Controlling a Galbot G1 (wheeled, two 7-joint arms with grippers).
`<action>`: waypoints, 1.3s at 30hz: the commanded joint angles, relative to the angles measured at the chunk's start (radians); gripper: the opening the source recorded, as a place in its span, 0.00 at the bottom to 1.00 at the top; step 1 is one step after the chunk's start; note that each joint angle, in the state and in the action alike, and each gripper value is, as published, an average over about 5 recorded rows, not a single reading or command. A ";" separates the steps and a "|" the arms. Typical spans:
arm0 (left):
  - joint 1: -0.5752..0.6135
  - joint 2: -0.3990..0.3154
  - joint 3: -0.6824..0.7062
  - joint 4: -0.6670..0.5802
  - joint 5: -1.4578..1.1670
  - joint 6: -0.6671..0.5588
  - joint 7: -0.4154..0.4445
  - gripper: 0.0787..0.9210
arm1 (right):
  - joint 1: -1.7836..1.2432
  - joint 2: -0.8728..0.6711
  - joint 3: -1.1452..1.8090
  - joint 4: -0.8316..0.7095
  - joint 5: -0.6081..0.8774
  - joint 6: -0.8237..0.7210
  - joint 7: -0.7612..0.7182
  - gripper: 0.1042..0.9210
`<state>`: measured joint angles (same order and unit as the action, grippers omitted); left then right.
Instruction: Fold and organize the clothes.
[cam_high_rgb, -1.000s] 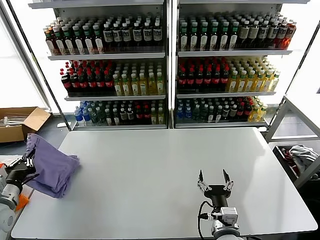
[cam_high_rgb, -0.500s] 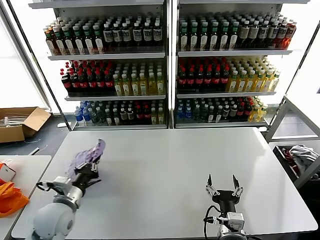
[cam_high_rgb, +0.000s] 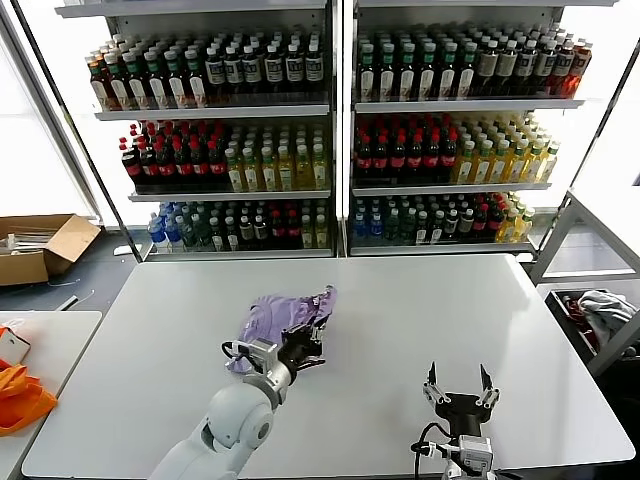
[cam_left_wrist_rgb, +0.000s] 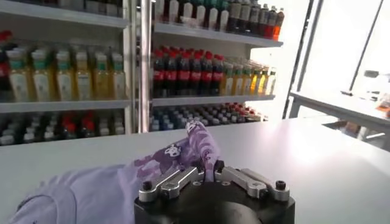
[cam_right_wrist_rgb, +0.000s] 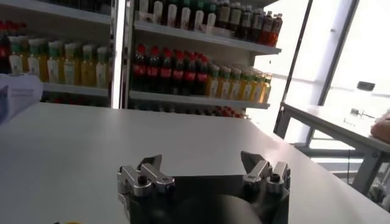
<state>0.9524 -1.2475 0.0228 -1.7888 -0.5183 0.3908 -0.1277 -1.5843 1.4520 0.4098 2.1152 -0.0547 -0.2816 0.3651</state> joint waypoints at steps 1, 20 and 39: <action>-0.103 -0.078 0.117 0.078 -0.162 -0.074 -0.059 0.13 | 0.044 -0.014 -0.014 -0.015 -0.005 -0.031 0.001 0.88; 0.053 0.011 -0.122 -0.106 -0.083 -0.052 -0.155 0.75 | 0.343 -0.127 -0.145 -0.050 0.874 -0.232 0.161 0.88; 0.315 0.050 -0.366 -0.220 0.038 -0.037 -0.141 0.88 | 0.498 -0.078 -0.225 -0.287 0.997 -0.249 0.219 0.70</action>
<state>1.1393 -1.2128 -0.2206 -1.9554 -0.5286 0.3443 -0.2623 -1.1639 1.3624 0.2128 1.9296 0.8153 -0.5092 0.5516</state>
